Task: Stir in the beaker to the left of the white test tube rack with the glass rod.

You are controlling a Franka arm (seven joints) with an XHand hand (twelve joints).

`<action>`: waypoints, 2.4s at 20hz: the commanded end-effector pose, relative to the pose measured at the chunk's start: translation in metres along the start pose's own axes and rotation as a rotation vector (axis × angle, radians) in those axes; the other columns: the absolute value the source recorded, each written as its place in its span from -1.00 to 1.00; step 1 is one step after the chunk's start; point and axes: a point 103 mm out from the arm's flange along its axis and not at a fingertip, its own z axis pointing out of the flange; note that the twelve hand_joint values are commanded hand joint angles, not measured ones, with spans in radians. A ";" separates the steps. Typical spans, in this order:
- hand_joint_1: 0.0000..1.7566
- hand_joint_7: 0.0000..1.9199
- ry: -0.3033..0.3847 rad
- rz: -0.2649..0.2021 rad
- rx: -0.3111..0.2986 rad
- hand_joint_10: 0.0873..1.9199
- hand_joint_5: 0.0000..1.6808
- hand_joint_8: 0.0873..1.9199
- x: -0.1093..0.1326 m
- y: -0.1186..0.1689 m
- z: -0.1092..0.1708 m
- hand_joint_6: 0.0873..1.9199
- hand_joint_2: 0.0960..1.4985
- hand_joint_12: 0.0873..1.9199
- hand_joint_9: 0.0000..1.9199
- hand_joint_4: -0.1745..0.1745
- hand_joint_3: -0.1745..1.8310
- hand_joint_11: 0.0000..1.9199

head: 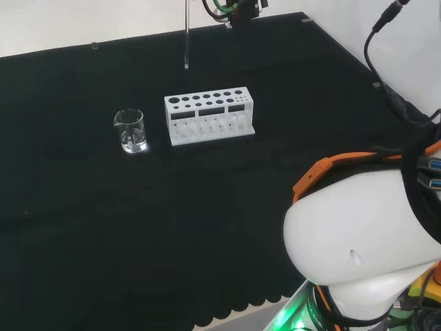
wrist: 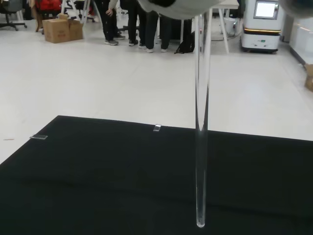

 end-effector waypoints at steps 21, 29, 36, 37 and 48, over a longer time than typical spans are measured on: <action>0.51 0.58 0.067 -0.122 0.049 -0.74 0.73 -0.81 0.064 0.028 0.026 -1.00 0.32 -0.49 0.82 -0.70 -1.00 0.68; 0.51 0.58 0.090 -0.162 0.083 -0.74 0.73 -0.81 0.080 0.034 0.050 -1.00 0.32 -0.48 0.82 -0.70 -1.00 0.68; 0.51 0.58 0.106 -0.203 0.095 -0.74 0.73 -0.81 0.093 0.043 0.065 -1.00 0.32 -0.48 0.82 -0.70 -1.00 0.68; 0.51 0.58 0.108 -0.209 0.097 -0.74 0.73 -0.81 0.095 0.044 0.067 -1.00 0.32 -0.48 0.82 -0.70 -1.00 0.68; 0.51 0.58 0.124 -0.233 0.101 -0.75 0.74 -0.81 0.102 0.057 0.098 -1.00 0.32 -0.48 0.83 -0.71 -1.00 0.68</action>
